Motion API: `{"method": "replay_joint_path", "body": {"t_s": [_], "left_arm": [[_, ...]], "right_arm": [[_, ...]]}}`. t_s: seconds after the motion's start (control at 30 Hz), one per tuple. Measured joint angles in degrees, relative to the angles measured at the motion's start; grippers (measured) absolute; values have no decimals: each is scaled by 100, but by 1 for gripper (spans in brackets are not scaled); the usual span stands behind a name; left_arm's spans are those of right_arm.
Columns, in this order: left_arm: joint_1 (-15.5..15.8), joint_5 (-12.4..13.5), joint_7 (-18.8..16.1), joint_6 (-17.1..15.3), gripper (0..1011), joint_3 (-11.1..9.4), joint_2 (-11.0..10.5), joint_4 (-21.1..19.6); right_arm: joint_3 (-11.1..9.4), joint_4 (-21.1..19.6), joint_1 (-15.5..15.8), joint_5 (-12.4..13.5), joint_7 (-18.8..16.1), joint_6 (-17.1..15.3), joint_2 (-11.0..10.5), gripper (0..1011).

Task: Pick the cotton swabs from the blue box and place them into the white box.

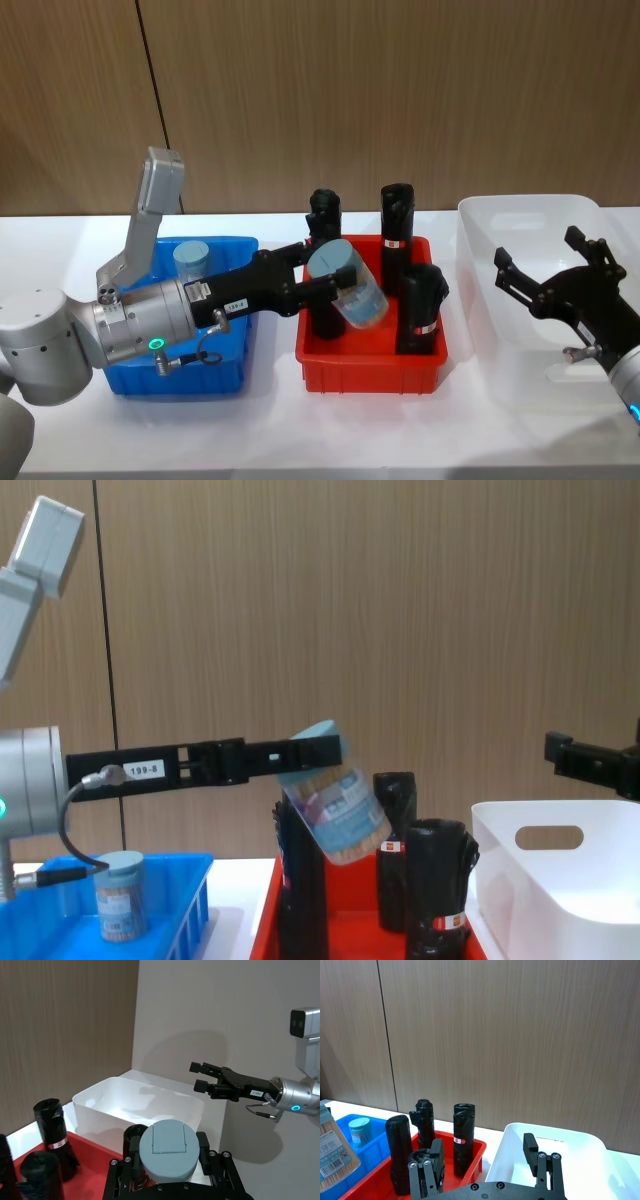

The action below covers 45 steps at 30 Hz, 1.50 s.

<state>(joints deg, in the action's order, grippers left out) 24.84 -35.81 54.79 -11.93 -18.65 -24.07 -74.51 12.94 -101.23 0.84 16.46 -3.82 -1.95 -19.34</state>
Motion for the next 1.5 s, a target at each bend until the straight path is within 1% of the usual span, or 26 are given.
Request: {"method": "replay_joint_path", "body": {"t_s": [0.33,0.6,0.8,0.93,1.07,1.23,1.27,1.4,1.47,1.5], "left_arm": [[112,1,241,41,669,-76,63,159],[149,1,321,54,669,-102,84,211],[166,-1,357,61,669,-114,93,234],[174,-3,373,63,669,-119,97,245],[179,-5,385,65,669,-123,99,251],[183,-8,394,69,669,-126,101,258],[183,-8,395,69,669,-126,101,259],[185,-8,400,71,669,-128,104,262],[187,-9,402,72,669,-130,105,263],[187,-8,402,72,669,-131,105,264]], "right_arm": [[0,0,0,0,0,0,0,1002],[-1,0,-1,0,-19,0,1,1002],[-10,0,-18,-1,-142,-3,-11,1002],[-16,0,-51,1,-300,-47,-31,1002],[-25,-5,-107,22,-523,-156,-56,1002],[-37,-11,-213,43,-900,-376,-102,1002],[-40,-12,-250,47,-1032,-457,-115,1002],[-46,-13,-331,63,-1272,-601,-146,1002],[-50,-13,-417,75,-1540,-758,-176,1002],[-51,-13,-448,77,-1606,-797,-184,1002]]}}
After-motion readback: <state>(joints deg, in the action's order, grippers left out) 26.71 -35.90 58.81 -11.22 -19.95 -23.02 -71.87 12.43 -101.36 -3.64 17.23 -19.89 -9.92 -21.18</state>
